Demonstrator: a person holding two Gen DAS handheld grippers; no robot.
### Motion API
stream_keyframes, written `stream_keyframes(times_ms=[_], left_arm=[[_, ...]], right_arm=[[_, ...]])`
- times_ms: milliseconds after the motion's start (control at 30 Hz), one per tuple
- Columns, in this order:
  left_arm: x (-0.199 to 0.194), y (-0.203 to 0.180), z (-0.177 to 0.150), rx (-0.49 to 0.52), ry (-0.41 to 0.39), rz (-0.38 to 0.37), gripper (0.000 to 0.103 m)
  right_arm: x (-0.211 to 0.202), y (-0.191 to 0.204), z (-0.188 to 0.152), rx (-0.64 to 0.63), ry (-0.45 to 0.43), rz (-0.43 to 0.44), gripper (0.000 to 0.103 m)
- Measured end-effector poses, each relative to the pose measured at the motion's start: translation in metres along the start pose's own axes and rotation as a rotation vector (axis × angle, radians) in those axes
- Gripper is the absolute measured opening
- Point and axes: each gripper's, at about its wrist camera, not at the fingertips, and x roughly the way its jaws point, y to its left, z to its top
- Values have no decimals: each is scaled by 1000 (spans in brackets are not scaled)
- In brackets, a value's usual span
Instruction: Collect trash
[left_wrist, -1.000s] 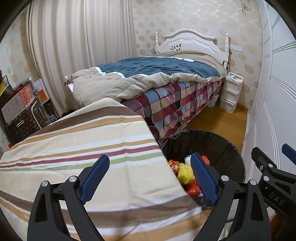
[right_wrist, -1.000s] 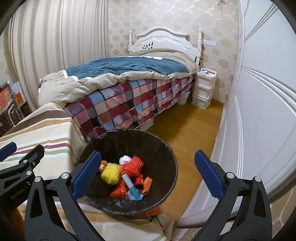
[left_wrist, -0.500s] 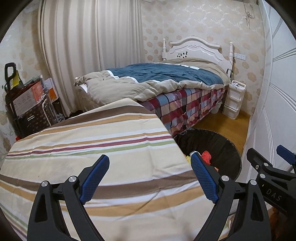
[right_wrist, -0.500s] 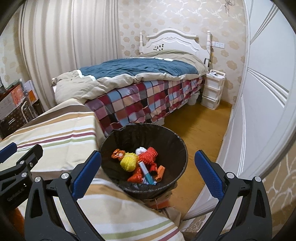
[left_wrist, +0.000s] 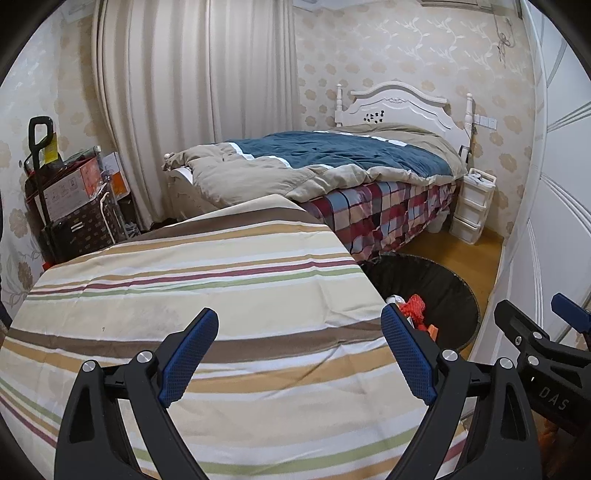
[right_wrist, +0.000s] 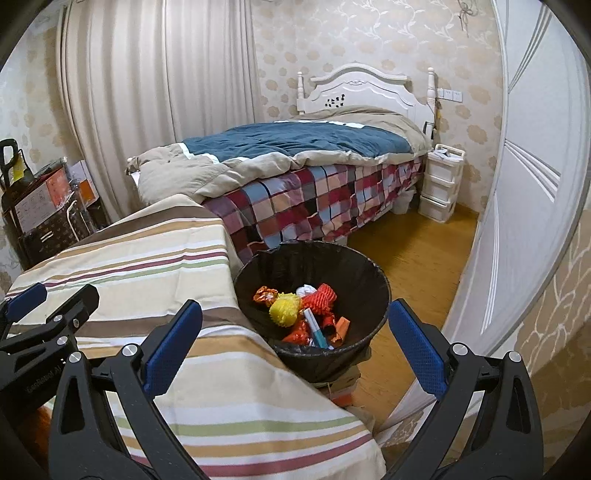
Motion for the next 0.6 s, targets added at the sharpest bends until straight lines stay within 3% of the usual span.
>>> stream_keyframes(times_ms=[600], left_arm=[[-13,4,-6,-4,-16,5,89]], right_arm=[[-17,-1,-8,-7,-8,5,98]])
